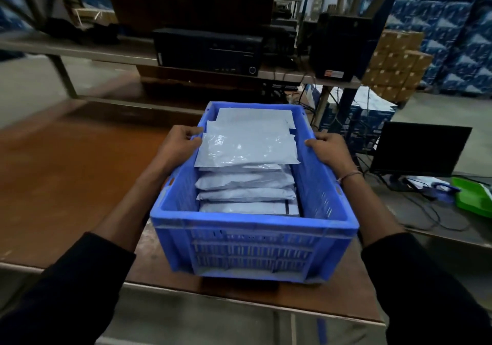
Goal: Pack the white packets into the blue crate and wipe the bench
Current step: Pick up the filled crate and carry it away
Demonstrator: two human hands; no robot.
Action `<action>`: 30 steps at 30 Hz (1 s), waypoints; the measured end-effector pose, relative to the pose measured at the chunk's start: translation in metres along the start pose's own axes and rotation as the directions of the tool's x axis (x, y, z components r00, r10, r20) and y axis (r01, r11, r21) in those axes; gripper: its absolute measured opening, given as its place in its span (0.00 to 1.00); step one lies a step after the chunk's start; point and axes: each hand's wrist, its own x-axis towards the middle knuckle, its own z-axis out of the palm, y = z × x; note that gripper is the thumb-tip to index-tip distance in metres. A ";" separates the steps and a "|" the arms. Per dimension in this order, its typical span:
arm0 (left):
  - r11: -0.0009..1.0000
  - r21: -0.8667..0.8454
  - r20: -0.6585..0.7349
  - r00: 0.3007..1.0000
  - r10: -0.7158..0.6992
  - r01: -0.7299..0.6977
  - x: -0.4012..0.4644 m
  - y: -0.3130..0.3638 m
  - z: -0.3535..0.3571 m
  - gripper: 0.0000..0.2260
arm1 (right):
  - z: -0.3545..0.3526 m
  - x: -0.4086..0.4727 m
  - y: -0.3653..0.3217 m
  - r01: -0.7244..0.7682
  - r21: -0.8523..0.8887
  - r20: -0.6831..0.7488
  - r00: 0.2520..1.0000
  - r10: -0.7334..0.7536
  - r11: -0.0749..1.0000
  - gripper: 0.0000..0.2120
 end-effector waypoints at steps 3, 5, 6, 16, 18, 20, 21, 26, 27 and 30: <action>1.000 -0.002 0.015 1.000 0.019 -0.019 0.010 -0.024 -0.017 0.13 | 0.029 -0.001 -0.004 -0.020 0.006 -0.020 1.000 0.020 1.000 0.15; 0.999 -0.013 0.027 0.999 0.033 -0.033 0.015 -0.037 -0.026 0.12 | 0.044 -0.003 -0.007 -0.019 0.001 -0.021 1.000 0.019 1.000 0.12; 0.999 -0.014 0.032 0.999 0.039 -0.038 0.017 -0.043 -0.030 0.12 | 0.051 -0.004 -0.009 -0.022 0.005 -0.018 1.000 0.022 1.000 0.11; 0.999 -0.009 0.023 0.999 0.049 -0.049 0.025 -0.083 -0.050 0.14 | 0.103 -0.016 -0.012 -0.026 0.080 -0.019 0.999 0.027 0.996 0.08; 0.998 -0.015 0.016 0.998 0.053 -0.053 0.025 -0.090 -0.053 0.13 | 0.112 -0.017 -0.012 -0.037 0.086 -0.017 0.999 0.038 0.996 0.08; 0.999 -0.018 0.018 0.999 0.048 -0.047 0.026 -0.098 -0.055 0.12 | 0.119 -0.018 -0.012 -0.043 0.112 -0.009 0.999 0.044 0.993 0.06; 0.999 -0.013 0.020 0.999 0.036 -0.035 0.027 -0.103 -0.056 0.13 | 0.122 -0.019 -0.013 -0.044 0.117 -0.002 0.999 0.044 0.992 0.06; 1.000 0.007 0.026 1.000 0.004 -0.004 0.034 -0.118 -0.062 0.15 | 0.140 -0.018 -0.013 -0.033 0.096 0.001 0.999 0.033 0.995 0.06; 1.000 0.005 0.020 1.000 -0.001 0.001 0.035 -0.120 -0.063 0.16 | 0.143 -0.018 -0.015 -0.028 0.082 -0.005 1.000 0.029 0.996 0.07; 1.000 0.001 0.037 0.999 -0.027 0.027 0.038 -0.131 -0.063 0.16 | 0.152 -0.017 -0.012 -0.036 0.072 -0.015 0.999 0.037 0.997 0.08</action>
